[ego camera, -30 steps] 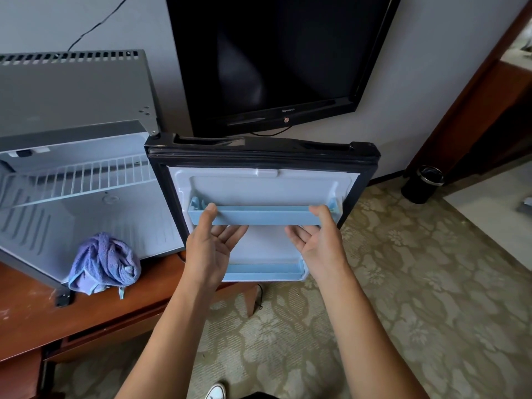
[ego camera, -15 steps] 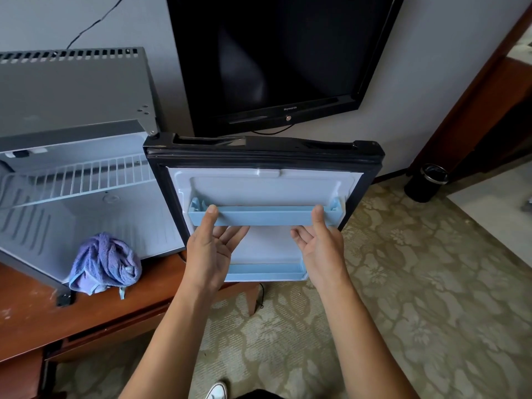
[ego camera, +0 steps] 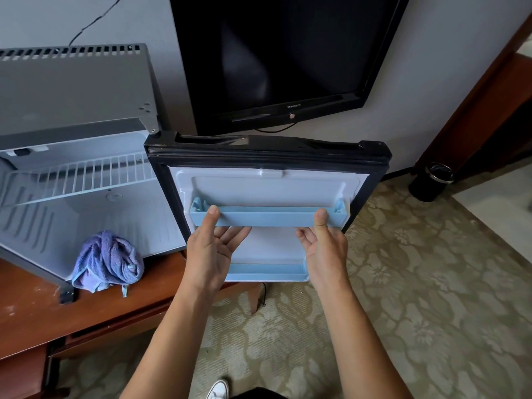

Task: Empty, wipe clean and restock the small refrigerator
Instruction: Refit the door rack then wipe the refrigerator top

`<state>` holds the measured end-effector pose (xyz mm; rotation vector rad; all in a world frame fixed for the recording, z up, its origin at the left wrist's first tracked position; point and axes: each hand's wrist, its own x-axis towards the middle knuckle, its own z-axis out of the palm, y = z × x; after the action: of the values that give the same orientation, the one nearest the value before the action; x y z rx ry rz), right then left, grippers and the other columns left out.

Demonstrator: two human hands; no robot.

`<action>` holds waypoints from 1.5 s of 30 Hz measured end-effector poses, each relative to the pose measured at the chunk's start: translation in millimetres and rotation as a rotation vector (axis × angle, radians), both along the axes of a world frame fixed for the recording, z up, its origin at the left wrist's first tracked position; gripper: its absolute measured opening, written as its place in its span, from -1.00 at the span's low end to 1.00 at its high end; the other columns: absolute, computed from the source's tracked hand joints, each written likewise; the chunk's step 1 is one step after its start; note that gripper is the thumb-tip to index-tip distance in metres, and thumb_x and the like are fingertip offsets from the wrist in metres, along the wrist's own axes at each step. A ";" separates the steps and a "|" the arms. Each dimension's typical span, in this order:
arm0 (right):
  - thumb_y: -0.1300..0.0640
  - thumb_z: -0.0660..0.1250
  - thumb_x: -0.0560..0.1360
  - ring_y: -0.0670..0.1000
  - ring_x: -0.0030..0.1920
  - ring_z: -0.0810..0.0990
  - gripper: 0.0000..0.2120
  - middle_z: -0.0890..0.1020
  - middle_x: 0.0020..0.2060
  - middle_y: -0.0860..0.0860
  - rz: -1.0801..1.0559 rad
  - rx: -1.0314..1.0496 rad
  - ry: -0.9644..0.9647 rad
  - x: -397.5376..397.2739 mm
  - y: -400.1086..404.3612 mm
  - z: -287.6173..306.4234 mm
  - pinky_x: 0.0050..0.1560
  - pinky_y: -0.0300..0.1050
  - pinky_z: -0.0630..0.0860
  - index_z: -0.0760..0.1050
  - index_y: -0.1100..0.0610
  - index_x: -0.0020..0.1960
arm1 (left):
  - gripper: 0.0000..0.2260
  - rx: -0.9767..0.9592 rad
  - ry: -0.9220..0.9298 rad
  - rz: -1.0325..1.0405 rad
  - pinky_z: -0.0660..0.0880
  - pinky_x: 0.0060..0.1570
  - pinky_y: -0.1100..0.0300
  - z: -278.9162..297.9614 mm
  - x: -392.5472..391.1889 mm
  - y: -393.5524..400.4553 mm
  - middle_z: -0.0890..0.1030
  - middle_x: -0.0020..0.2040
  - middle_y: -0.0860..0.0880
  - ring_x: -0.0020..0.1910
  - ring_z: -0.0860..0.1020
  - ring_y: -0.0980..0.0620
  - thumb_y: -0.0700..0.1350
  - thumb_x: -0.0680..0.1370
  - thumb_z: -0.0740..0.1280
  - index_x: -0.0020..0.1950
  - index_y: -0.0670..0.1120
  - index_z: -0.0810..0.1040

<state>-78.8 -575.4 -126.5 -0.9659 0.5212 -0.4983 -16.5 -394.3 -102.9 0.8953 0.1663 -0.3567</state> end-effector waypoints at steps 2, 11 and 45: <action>-0.21 0.58 0.36 0.10 -0.07 0.60 -0.51 0.58 0.01 0.15 -0.005 0.036 0.019 -0.1 1.5 3.6 -0.06 -0.10 0.59 0.52 0.14 0.00 | -0.66 -0.005 0.002 0.002 0.60 0.21 -0.02 -0.4 0.6 0.0 0.66 0.18 -0.32 0.22 0.64 -0.23 0.00 0.68 0.28 0.31 -0.23 0.53; 0.14 0.41 0.50 0.10 -0.24 0.53 -0.76 0.47 -0.11 0.14 -0.104 0.057 0.093 18.7 -3.7 42.0 -0.19 -0.05 0.57 0.50 0.25 0.09 | -0.72 -0.067 -0.019 -0.005 0.62 0.17 0.05 5.5 0.5 0.0 0.69 0.14 -0.26 0.20 0.66 -0.18 -0.02 0.68 0.27 0.23 -0.19 0.59; -0.01 0.43 0.50 0.12 -0.16 0.75 -0.60 0.67 0.03 0.26 -0.122 0.063 0.272 20.6 -4.9 28.8 -0.25 -0.13 0.58 0.56 0.26 0.19 | -0.48 -0.021 0.018 0.061 0.64 0.10 0.04 -7.6 7.8 -3.2 0.62 -0.05 -0.27 0.16 0.66 -0.25 0.02 0.58 0.42 0.34 -0.37 0.49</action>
<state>-58.2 -580.3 -97.7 -0.9502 0.8400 -0.4586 -8.7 -397.6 -110.5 0.8650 0.2056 -0.3096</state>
